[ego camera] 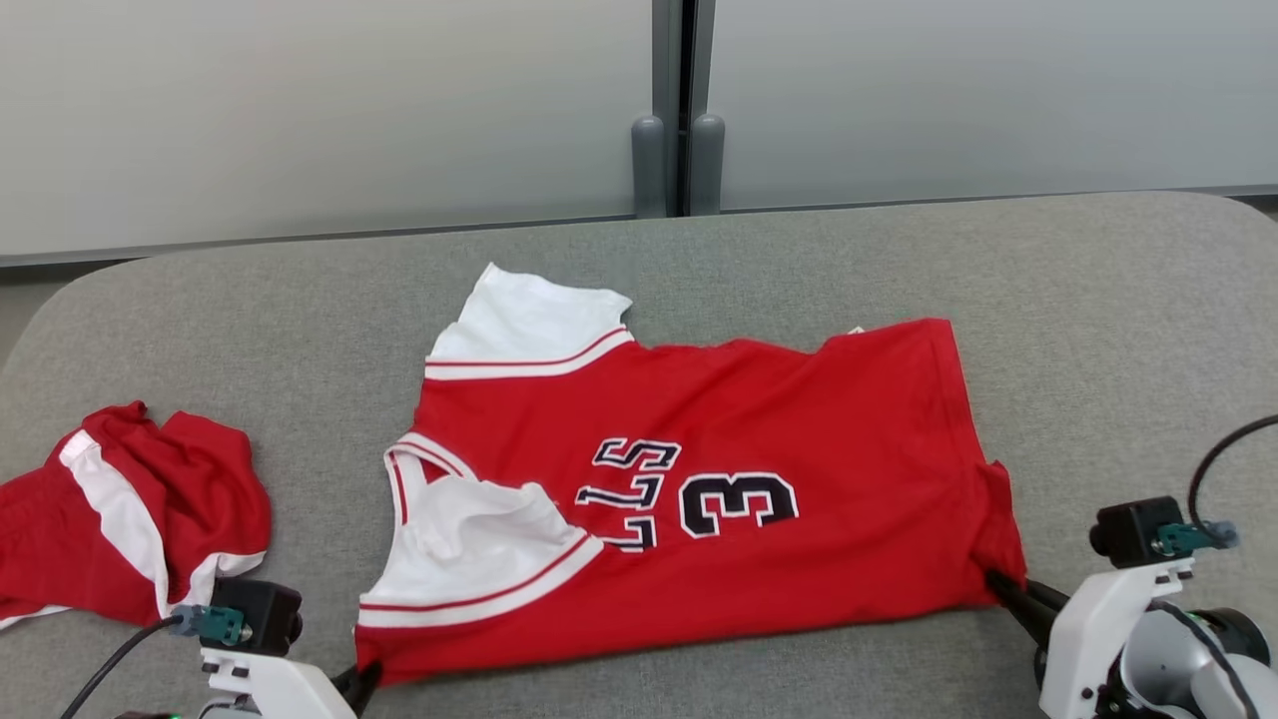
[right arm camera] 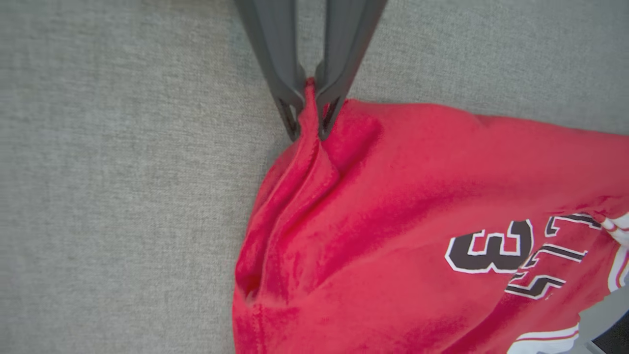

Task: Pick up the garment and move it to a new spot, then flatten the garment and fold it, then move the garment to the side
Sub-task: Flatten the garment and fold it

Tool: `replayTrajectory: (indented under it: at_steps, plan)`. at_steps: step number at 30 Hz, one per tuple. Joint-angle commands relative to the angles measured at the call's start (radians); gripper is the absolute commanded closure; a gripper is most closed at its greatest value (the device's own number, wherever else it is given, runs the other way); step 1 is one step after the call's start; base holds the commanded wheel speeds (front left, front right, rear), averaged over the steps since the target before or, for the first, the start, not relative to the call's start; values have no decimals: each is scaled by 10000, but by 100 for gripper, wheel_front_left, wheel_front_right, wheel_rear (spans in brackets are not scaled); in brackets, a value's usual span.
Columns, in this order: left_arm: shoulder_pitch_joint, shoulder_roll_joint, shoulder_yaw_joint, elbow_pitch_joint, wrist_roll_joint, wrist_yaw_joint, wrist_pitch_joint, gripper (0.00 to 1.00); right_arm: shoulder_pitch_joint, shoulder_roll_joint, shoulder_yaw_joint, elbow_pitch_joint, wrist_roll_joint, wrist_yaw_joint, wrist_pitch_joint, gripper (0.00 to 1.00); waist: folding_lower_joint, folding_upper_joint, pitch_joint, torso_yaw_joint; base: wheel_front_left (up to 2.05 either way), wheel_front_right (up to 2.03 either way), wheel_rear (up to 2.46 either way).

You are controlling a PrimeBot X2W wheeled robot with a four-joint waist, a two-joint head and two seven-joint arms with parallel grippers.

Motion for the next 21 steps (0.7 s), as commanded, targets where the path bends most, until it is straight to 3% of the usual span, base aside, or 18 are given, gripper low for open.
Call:
replayTrajectory:
  at_steps: [1,10,21]
  plan:
    - [170,194,27,-277,-106,168,113,100,240,-166,-165,-280,29,3,192,100,0,0,-59,-12,0,0,0]
    - [962,1153,-64,-2026,-444,950,876,100,2336,-419,-1741,-2953,-95,3,2260,100,0,0,-175,-5,0,0,0]
    - [1806,1328,-103,-2699,-855,1459,867,100,4564,625,-3544,-5438,-983,3,4368,100,0,0,-157,-107,0,0,0]
